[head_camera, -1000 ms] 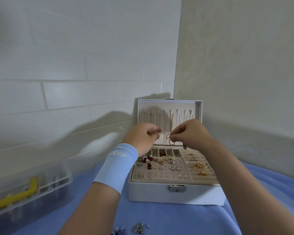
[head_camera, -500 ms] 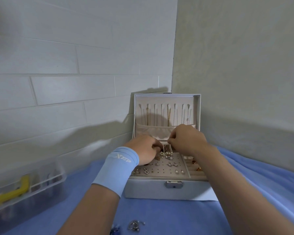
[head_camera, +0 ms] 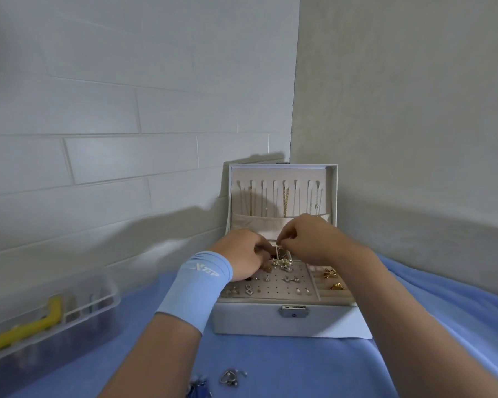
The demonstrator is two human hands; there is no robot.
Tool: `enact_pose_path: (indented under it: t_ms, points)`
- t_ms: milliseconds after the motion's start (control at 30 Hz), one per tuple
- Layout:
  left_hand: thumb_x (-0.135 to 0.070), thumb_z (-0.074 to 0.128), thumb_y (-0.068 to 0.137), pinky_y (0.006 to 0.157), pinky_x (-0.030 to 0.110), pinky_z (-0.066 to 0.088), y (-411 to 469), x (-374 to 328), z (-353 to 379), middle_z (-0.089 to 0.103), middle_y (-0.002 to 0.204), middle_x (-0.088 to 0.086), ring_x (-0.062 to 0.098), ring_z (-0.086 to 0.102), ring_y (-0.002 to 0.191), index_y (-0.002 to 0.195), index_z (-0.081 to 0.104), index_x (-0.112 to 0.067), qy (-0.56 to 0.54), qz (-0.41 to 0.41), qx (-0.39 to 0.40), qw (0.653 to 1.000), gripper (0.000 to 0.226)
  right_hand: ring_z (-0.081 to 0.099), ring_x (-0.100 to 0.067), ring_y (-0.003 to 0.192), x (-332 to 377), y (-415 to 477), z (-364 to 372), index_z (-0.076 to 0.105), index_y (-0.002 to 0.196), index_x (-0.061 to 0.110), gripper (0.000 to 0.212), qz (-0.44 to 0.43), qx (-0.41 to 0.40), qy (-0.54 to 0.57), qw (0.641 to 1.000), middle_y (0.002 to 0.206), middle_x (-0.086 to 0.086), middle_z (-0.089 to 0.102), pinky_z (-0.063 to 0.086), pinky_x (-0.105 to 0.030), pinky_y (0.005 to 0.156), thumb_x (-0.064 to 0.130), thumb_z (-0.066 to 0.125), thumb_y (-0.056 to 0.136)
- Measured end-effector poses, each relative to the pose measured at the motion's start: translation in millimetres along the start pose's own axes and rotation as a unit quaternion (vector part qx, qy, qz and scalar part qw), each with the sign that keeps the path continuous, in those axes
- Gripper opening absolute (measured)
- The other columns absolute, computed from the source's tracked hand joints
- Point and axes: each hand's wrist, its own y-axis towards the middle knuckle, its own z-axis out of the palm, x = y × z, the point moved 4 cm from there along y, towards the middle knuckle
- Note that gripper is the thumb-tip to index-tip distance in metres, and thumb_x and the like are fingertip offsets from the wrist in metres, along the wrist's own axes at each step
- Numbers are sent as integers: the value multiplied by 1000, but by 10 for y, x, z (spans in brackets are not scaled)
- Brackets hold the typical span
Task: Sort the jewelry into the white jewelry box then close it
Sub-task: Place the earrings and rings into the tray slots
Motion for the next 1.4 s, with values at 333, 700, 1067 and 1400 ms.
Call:
enact_pose_path:
  t_ms: [333, 700, 1067, 1400]
  points:
    - [-31, 60, 91, 73, 26, 47, -699, 105, -331, 61, 88, -14, 10, 60, 84, 91, 63, -33, 13, -39, -7, 999, 3, 64, -4, 60, 774, -661, 6, 79, 82, 23, 11, -97, 112, 20, 989, 73, 8, 74, 57, -28, 64, 24, 69, 87]
    - [-39, 75, 78, 71, 25, 48, -1266, 287, -106, 74, 81, -2, 7, 58, 66, 90, 74, -25, 64, -79, 186, 977, 18, 57, -5, 49, 1018, -1074, 663, 78, 101, 25, 21, -123, 288, -113, 943, 80, 5, 73, 44, -11, 46, 15, 78, 82]
    - [-34, 82, 77, 80, 21, 50, -1190, 189, 195, 68, 79, -21, 0, 59, 73, 97, 78, -30, 55, -36, 205, 977, 21, 57, -12, 45, 837, -986, 402, 76, 104, 24, 20, -110, 275, -83, 951, 71, -10, 73, 46, -18, 48, 16, 68, 88]
    - [-33, 64, 92, 61, 16, 48, -1217, 251, -104, 76, 85, -15, 0, 67, 71, 89, 78, -18, -56, -32, 144, 988, 20, 49, -13, 43, 879, -1020, 259, 81, 87, 13, 9, -83, 264, 94, 956, 53, -4, 59, 50, -28, 56, 12, 72, 84]
